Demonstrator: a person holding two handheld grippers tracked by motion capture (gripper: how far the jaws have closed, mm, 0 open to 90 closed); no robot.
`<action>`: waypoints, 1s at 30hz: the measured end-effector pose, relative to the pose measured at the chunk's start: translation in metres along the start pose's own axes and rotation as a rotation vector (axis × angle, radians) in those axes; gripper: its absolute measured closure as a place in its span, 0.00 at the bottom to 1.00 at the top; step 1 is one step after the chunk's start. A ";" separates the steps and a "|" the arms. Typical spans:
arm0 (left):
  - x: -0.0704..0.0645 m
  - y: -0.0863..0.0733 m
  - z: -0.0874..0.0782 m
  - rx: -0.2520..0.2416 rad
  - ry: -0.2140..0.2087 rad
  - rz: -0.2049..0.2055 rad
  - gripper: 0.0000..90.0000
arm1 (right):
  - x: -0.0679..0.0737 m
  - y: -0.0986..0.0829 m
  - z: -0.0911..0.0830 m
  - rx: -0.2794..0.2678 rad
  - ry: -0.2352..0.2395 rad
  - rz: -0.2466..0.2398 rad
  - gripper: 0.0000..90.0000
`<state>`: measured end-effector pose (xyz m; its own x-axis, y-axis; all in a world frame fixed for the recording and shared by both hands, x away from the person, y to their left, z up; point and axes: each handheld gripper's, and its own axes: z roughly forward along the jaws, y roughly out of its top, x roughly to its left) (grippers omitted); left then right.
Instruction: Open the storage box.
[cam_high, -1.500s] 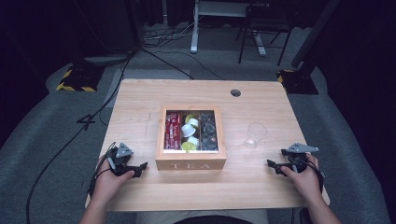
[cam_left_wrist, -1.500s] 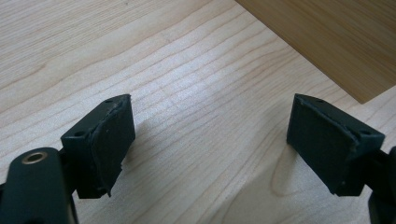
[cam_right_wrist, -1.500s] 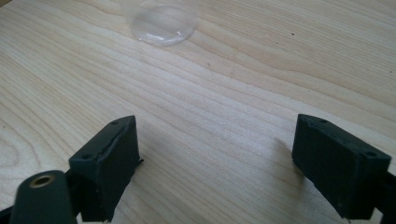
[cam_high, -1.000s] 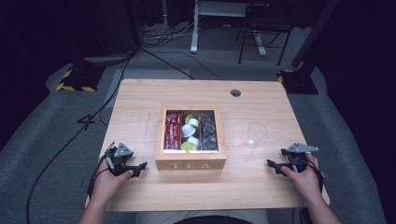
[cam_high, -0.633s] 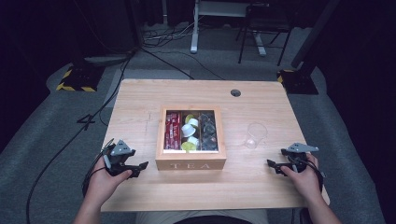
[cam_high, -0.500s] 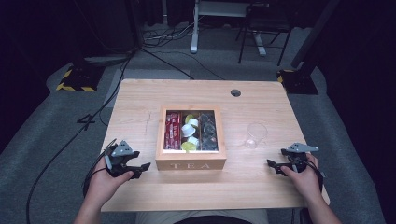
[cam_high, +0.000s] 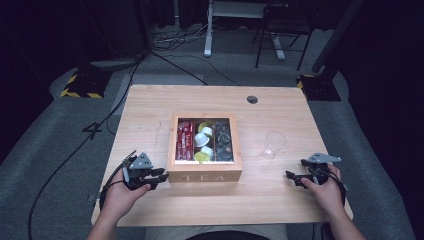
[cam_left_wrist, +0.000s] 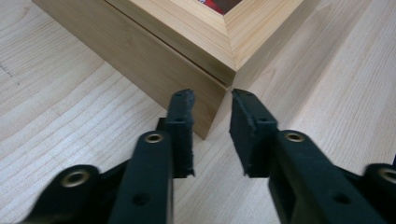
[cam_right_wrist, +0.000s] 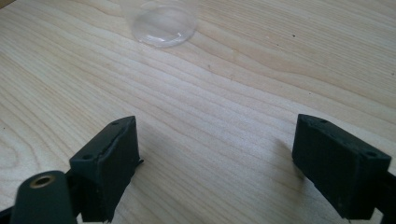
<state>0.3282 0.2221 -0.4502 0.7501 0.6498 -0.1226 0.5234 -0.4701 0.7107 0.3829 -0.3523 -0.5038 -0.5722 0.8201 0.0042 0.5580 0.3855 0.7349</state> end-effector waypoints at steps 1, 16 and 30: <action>-0.001 0.001 0.000 -0.007 -0.004 0.001 0.81 | 0.000 0.000 0.000 0.000 0.000 0.000 0.16; -0.004 0.004 -0.006 -0.004 0.003 0.005 0.93 | 0.000 0.000 0.000 0.000 0.000 0.000 0.16; -0.003 0.003 -0.006 -0.072 -0.007 0.035 0.93 | 0.000 0.000 0.000 0.000 0.001 0.000 0.16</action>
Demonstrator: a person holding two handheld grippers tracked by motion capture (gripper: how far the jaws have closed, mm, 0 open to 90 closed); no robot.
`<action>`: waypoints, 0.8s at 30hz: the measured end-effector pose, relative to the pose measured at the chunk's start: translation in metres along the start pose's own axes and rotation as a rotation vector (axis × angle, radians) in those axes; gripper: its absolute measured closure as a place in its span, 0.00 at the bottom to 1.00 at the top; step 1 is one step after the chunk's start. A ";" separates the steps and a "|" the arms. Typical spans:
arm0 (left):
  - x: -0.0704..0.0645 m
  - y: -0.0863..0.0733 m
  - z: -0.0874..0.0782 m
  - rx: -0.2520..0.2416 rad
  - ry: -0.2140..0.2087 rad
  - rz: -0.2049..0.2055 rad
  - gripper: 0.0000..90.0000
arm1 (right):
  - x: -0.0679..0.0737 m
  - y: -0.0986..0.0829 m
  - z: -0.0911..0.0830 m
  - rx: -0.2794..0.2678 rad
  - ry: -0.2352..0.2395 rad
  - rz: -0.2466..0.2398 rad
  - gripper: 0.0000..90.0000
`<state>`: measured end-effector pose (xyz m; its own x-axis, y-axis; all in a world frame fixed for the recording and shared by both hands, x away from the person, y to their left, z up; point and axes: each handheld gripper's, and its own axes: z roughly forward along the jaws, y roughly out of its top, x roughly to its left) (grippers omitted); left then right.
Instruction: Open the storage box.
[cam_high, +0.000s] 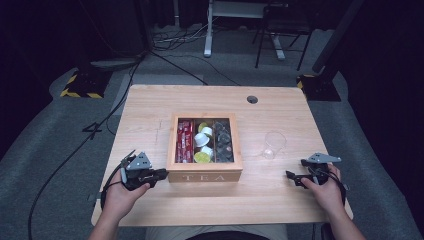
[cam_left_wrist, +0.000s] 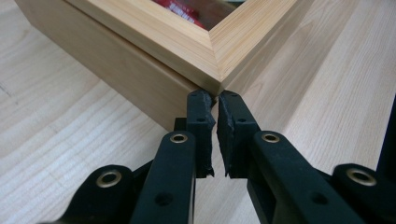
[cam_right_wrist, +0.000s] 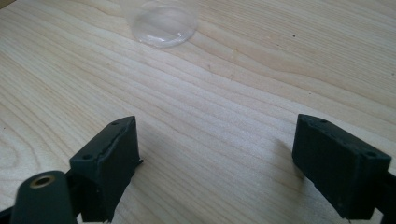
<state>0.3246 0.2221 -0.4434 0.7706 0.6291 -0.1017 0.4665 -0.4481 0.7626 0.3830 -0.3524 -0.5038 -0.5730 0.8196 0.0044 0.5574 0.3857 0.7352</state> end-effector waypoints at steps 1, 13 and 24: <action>0.000 0.001 -0.001 -0.002 0.003 0.003 0.93 | 0.000 0.000 0.000 0.000 0.000 0.000 0.16; 0.000 0.007 -0.007 -0.098 0.009 0.014 0.92 | 0.002 0.016 -0.012 -0.035 0.133 0.092 0.29; 0.001 0.019 -0.012 -0.153 0.026 0.025 0.93 | 0.028 0.065 -0.048 -0.151 0.217 -0.010 0.34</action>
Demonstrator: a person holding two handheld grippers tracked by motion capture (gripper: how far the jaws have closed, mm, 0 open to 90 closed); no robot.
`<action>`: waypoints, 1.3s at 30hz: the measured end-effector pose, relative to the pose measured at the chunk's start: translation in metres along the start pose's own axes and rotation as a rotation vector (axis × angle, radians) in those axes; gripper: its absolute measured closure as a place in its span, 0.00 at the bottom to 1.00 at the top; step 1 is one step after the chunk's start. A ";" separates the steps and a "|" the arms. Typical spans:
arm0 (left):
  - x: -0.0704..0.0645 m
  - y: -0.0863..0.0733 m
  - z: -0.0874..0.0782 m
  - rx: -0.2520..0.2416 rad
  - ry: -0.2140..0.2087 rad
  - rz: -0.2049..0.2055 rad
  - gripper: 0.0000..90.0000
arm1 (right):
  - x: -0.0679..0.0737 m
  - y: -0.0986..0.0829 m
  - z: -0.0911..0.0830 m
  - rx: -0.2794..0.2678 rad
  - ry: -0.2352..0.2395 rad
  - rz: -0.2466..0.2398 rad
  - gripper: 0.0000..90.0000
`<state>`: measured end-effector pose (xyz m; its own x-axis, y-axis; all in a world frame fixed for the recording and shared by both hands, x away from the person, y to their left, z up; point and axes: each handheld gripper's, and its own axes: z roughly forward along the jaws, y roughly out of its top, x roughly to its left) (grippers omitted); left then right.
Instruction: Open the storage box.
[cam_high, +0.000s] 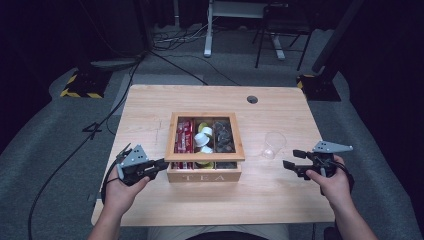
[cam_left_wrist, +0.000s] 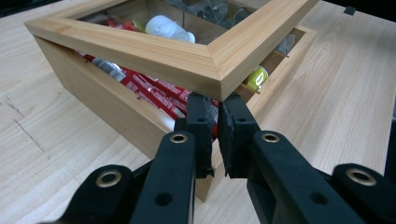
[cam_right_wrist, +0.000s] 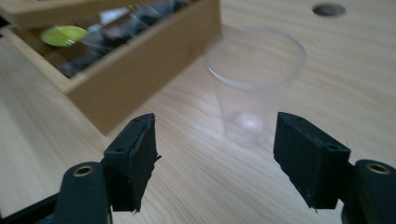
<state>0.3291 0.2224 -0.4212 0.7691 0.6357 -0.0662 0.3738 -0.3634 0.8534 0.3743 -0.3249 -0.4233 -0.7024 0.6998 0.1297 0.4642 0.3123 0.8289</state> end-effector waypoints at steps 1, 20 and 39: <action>0.000 0.001 0.000 -0.005 -0.003 -0.007 0.93 | 0.010 0.011 -0.001 -0.012 0.026 -0.047 0.34; 0.003 0.011 -0.002 -0.047 0.039 0.000 0.95 | 0.073 0.069 0.048 0.012 0.255 -0.216 0.31; 0.003 0.010 -0.002 -0.065 0.035 -0.008 0.93 | 0.088 0.083 0.085 -0.011 0.175 -0.410 0.35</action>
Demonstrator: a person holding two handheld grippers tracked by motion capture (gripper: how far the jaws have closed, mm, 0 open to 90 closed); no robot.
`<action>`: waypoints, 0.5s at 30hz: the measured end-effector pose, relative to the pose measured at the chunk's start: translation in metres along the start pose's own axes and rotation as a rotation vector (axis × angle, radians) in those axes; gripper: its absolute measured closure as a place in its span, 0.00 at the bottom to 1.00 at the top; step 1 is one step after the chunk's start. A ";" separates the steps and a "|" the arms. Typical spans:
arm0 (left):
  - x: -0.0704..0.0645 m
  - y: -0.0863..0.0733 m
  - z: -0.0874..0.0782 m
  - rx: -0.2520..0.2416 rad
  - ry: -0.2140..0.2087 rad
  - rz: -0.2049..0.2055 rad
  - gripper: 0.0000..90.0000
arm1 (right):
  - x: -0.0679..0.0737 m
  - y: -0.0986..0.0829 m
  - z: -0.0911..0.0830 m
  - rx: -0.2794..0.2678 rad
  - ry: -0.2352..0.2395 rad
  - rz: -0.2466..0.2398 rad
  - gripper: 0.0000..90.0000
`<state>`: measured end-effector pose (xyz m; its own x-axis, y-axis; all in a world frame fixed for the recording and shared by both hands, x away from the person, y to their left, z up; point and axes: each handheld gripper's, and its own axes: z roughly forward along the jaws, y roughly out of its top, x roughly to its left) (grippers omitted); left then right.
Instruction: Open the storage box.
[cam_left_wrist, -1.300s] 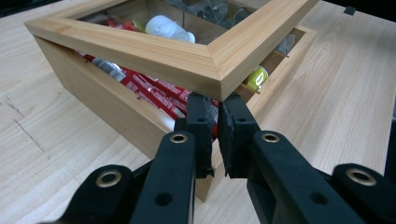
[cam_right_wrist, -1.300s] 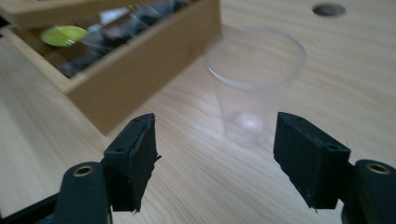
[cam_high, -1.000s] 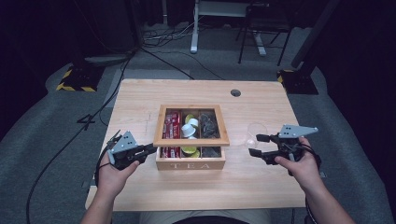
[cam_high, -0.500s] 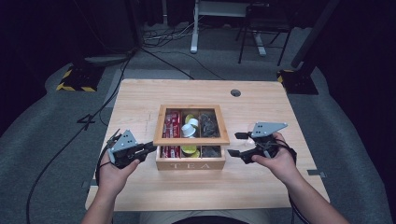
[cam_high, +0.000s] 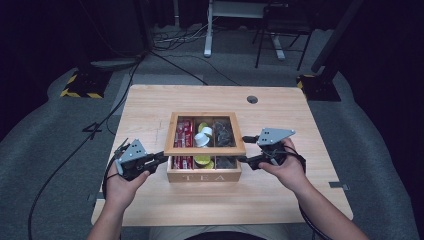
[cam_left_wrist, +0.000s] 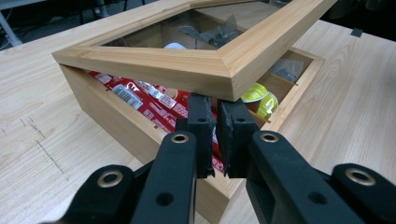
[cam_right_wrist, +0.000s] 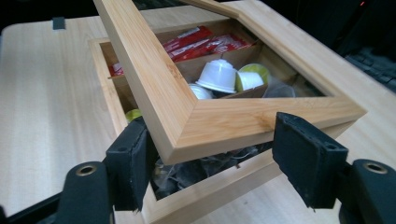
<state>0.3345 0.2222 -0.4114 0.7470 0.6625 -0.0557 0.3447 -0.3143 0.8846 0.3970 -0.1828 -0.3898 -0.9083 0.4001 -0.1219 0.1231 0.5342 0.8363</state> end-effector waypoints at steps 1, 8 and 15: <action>0.000 0.000 0.000 0.000 0.000 0.000 0.93 | 0.001 0.001 0.000 0.000 -0.009 -0.014 0.36; -0.001 0.000 0.000 -0.019 0.030 -0.007 0.64 | 0.003 0.007 -0.005 -0.020 -0.044 -0.073 0.41; 0.007 -0.011 -0.008 -0.001 0.070 -0.062 0.44 | -0.006 0.019 -0.010 -0.056 -0.037 -0.071 0.44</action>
<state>0.3312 0.2361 -0.4181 0.6827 0.7266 -0.0774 0.3881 -0.2709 0.8809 0.4005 -0.1825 -0.3673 -0.8983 0.3908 -0.2011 0.0351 0.5199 0.8535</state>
